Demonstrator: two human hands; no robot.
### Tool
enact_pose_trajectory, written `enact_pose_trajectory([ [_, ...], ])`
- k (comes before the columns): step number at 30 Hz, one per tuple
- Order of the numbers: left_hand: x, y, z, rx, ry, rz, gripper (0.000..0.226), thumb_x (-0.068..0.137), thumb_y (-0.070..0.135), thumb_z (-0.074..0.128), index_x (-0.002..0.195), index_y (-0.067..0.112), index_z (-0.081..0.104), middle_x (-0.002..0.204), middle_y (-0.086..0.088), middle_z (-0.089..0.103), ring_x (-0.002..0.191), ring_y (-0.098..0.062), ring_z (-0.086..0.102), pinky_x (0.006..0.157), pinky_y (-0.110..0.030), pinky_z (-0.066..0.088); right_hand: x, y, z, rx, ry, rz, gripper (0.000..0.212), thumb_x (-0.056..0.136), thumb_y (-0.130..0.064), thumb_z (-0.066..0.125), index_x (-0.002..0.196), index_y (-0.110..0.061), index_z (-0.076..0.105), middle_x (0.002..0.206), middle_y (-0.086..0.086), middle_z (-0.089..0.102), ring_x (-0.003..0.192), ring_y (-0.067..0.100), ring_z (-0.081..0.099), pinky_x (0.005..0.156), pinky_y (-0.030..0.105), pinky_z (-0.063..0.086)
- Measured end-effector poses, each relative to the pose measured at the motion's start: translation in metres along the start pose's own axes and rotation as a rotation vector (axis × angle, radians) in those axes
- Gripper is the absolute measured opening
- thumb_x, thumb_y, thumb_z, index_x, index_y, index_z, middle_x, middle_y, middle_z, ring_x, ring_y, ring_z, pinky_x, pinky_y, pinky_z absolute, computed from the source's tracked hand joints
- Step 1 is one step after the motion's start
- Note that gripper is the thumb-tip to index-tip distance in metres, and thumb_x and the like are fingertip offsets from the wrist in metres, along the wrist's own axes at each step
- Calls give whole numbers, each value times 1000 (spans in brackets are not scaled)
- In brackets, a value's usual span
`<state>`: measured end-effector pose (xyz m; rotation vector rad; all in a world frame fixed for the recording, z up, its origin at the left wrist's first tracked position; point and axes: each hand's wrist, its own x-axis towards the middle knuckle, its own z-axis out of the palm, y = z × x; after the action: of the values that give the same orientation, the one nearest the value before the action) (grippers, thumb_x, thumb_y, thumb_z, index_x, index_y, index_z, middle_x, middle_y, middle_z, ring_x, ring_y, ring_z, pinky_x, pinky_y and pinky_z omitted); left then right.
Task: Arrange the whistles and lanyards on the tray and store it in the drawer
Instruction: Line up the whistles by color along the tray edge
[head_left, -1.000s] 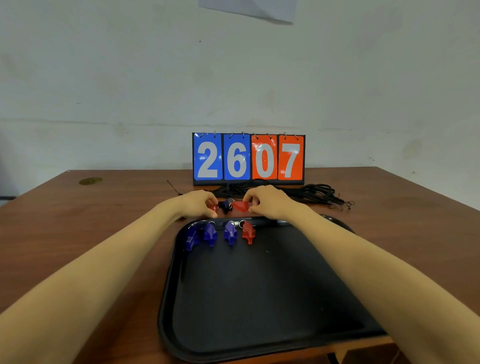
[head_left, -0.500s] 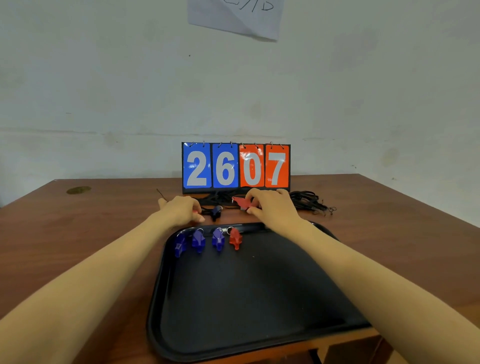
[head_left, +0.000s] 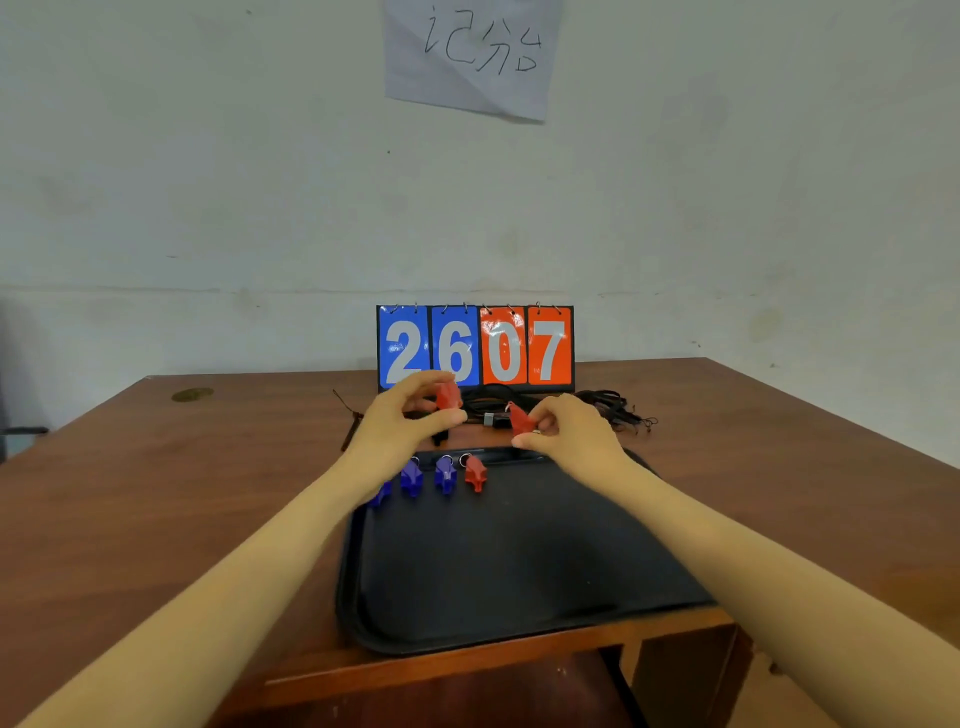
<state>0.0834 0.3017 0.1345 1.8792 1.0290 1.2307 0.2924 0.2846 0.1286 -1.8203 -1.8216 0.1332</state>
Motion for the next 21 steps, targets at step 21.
enact_pose_trajectory([
  [21,4,-15,21,40,-1,-59,51,82,25,67,130,24,50,114,12,51,106,-5,47,78,-13,40,9,-6,29,-108,-260,113,40,77,-51,67,96,-15,68,103,2,68,100,17,60,99,47,44],
])
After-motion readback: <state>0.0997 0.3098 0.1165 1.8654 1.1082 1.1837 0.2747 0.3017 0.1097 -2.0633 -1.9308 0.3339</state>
